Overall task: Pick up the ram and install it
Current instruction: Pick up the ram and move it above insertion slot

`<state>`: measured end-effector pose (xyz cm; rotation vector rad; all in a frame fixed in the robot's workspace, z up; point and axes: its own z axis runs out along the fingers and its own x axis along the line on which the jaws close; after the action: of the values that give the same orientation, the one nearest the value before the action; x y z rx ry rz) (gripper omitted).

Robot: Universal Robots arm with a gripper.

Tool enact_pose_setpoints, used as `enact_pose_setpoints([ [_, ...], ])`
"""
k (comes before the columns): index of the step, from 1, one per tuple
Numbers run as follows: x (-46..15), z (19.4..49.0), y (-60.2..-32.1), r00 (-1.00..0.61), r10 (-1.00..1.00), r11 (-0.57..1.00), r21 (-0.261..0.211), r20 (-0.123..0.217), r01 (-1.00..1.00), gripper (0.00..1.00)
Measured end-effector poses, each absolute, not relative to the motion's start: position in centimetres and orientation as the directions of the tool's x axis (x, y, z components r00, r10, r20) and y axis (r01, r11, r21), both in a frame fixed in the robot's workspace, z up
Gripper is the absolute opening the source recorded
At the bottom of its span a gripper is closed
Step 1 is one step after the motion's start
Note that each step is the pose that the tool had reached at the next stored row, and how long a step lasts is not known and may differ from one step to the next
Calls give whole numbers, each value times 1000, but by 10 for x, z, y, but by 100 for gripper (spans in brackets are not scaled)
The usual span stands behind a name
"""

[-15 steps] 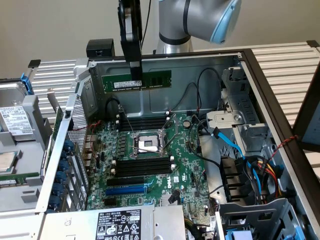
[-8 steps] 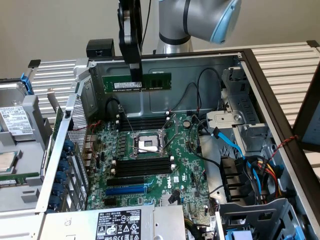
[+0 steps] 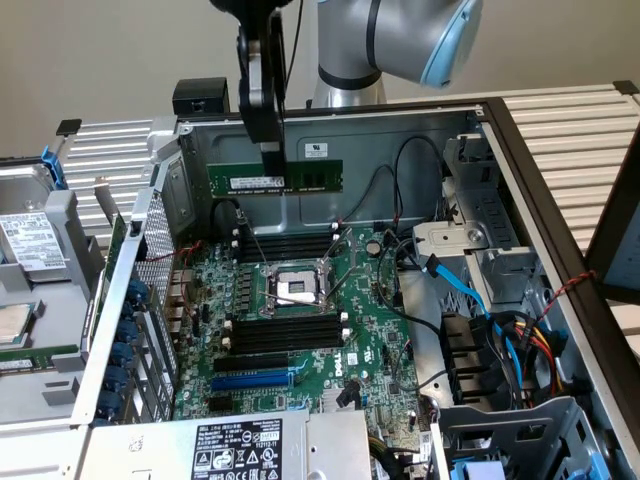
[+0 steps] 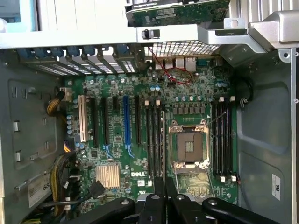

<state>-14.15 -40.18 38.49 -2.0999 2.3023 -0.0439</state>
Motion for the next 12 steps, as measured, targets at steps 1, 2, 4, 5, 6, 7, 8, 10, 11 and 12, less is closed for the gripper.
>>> enact_pose_setpoints([
  [1, -142, 383, -402, -95, -996, 94, -38, 0, -995, 12],
  [2, -142, 382, -402, -97, -995, 97, -38, 0, -995, 12],
  [4, -142, 379, -402, -100, -995, 100, -38, 0, -994, 12],
  [5, -142, 377, -402, -102, -995, 102, -38, 0, -994, 12],
  [6, -142, 376, -402, -103, -995, 103, -38, 0, -994, 12],
  [7, -142, 374, -402, -105, -994, 105, -38, 0, -994, 12],
  [8, -142, 372, -402, -106, -994, 106, -38, 0, -994, 12],
  [10, -142, 370, -402, -109, -994, 109, -38, 0, -993, 12],
  [11, -142, 369, -402, -110, -994, 110, -38, 0, -993, 12],
  [12, -142, 369, -402, -110, -994, 110, -38, 1, -993, 12],
])
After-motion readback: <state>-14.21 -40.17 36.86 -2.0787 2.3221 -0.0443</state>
